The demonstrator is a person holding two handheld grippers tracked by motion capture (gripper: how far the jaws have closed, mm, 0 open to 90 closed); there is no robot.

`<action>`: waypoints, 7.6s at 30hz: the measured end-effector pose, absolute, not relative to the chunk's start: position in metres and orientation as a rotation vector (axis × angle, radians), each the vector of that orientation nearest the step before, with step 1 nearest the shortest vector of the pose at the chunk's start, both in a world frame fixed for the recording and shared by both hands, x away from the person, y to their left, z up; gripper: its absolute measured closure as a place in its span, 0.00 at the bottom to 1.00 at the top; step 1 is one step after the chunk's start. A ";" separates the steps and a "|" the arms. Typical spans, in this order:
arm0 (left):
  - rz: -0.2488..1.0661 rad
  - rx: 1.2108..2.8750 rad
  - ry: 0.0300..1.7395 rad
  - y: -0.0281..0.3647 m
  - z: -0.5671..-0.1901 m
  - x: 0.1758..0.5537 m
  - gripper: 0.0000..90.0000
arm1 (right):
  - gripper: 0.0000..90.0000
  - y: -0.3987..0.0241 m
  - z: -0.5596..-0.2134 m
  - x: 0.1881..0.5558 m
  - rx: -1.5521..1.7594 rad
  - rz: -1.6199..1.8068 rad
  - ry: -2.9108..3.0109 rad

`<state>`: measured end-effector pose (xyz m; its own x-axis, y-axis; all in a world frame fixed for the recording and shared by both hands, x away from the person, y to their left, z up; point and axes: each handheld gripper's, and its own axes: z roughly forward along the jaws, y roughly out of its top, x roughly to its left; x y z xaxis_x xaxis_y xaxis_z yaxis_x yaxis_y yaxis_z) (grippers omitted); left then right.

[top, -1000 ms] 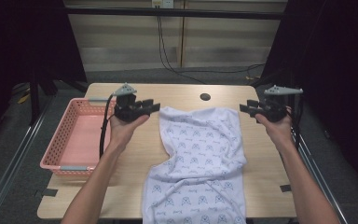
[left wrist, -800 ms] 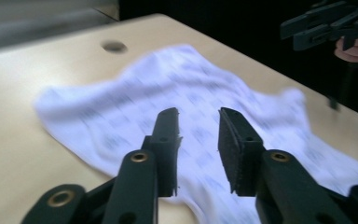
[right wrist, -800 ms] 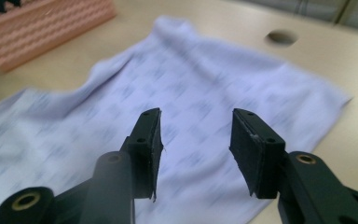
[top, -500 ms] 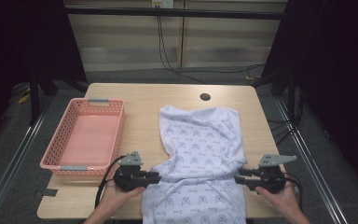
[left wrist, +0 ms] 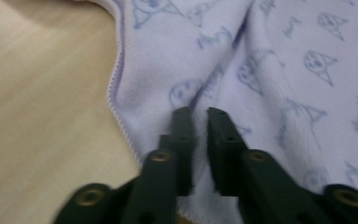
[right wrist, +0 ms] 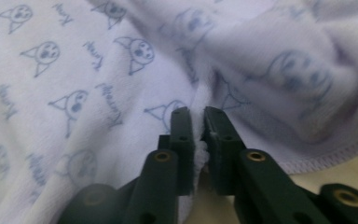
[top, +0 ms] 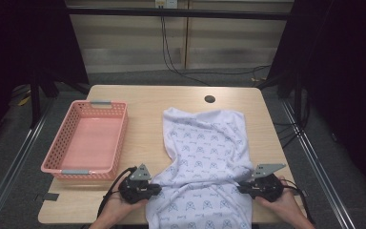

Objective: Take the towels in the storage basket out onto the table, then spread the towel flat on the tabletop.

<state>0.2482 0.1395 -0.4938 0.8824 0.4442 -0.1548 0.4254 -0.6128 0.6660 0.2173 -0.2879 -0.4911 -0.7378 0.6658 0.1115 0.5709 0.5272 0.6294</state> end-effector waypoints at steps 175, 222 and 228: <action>0.280 1.785 0.835 0.143 -0.345 0.460 0.96 | 0.95 -0.332 -0.338 0.425 1.191 1.411 2.015; -0.056 2.206 0.814 0.155 -0.486 0.249 0.96 | 0.96 -0.304 -0.485 0.214 1.314 1.097 2.633; -0.056 2.236 0.821 0.151 -0.493 0.256 0.96 | 0.96 -0.302 -0.491 0.217 1.312 1.086 2.649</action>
